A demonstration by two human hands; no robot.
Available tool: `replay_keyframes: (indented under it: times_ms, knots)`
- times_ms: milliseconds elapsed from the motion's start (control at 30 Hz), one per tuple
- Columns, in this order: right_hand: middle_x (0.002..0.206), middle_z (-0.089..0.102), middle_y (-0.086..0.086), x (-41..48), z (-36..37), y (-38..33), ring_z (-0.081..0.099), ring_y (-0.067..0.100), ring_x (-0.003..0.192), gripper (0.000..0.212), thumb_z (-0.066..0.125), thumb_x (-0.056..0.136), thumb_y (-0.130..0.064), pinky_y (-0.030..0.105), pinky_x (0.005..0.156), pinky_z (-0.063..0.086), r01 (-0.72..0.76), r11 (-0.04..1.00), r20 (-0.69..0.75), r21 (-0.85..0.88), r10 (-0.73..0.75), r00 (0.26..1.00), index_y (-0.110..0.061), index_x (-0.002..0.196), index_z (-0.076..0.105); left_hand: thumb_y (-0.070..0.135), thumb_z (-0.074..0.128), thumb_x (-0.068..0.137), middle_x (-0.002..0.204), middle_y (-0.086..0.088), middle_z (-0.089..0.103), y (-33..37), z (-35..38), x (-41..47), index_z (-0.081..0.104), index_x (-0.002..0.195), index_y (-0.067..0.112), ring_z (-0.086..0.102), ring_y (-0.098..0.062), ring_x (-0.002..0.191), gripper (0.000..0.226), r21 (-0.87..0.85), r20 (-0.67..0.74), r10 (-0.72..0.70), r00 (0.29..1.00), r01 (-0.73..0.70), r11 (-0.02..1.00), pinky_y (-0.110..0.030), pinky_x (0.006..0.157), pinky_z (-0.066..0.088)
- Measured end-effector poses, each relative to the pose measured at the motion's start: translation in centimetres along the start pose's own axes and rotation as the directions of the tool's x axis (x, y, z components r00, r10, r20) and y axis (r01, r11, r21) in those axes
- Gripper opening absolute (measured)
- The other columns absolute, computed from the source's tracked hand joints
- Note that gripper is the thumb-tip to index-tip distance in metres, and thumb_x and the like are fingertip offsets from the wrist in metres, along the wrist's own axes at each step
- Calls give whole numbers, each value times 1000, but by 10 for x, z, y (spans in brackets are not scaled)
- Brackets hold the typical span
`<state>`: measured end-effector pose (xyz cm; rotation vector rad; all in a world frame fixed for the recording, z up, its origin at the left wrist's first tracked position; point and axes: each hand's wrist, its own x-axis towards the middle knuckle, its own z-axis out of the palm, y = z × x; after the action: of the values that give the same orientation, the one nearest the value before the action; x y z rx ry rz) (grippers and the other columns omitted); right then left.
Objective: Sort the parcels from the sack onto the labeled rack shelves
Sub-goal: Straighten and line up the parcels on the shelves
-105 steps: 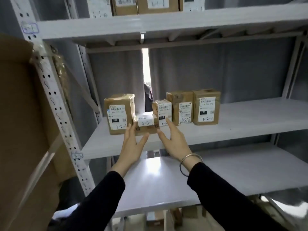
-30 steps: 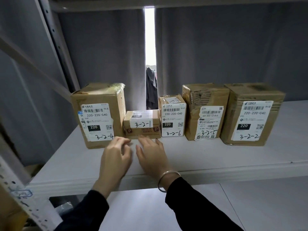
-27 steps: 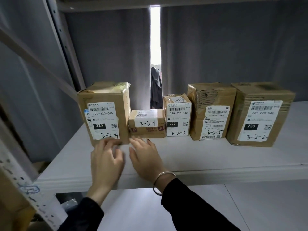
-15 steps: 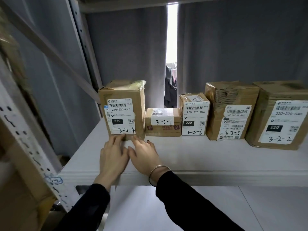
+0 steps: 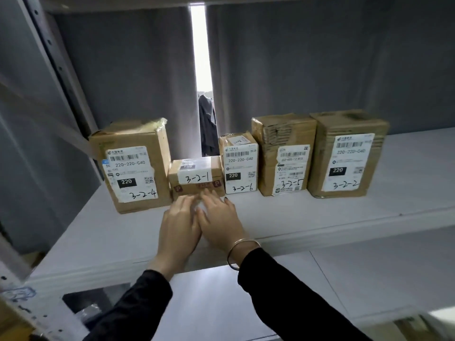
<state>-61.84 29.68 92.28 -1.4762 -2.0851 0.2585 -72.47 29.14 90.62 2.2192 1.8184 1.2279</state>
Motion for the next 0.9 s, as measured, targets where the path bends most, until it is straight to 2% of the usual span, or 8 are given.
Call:
replay_keyframes:
  times_ms: [100,233,333,500,633,767,900]
  knots:
    - [153,27,4,-15,-25,30,20,15,143,47,33,97,-22,34,115,11,-90,996,-38,-24,89,995,-10,143,30,8,54,84,121,-6,59,29,24,6,58,119,9,56,-25,111,36,-49,61,111,992,-108,993,-39,95,45]
    - [152,30,4,-37,-52,60,23,15,142,50,28,95,-29,35,115,14,-200,979,-72,-31,197,978,-12,142,31,18,44,82,125,-11,58,62,51,9,56,122,5,55,-29,114,44,-83,121,180,976,-171,982,-38,97,43]
    - [152,29,6,-51,-69,77,24,17,141,48,33,97,-25,35,115,14,-247,968,-101,-45,242,965,-12,143,29,24,36,82,127,-13,57,85,68,11,56,124,5,54,-29,117,50,-114,148,269,952,-254,961,-37,98,41]
    - [151,31,8,-76,-97,115,26,18,141,46,38,97,-22,35,113,18,-303,952,-200,-49,288,937,-11,141,33,15,44,76,128,-11,55,119,90,13,55,125,5,53,-28,117,50,-170,134,345,929,-321,932,-41,97,44]
    - [131,54,12,-93,-119,147,50,29,120,39,44,93,-15,39,104,34,-288,957,-314,26,281,907,-7,131,45,12,46,75,121,-11,55,138,101,12,56,123,6,55,-30,110,49,-141,88,316,945,-302,943,-43,88,45]
    - [121,61,13,-93,-139,171,54,28,115,38,44,93,-15,37,102,37,-251,967,-353,53,253,901,-6,130,49,13,47,75,118,-9,55,158,115,17,56,124,12,55,-30,107,50,-105,60,283,957,-276,955,-44,90,42]
    - [121,62,14,-85,-148,184,55,29,116,45,39,89,-22,40,104,37,-177,983,-339,40,180,923,-3,129,50,10,42,77,110,-5,58,185,127,16,61,114,10,56,-25,101,41,-204,6,320,948,-312,928,-41,88,45]
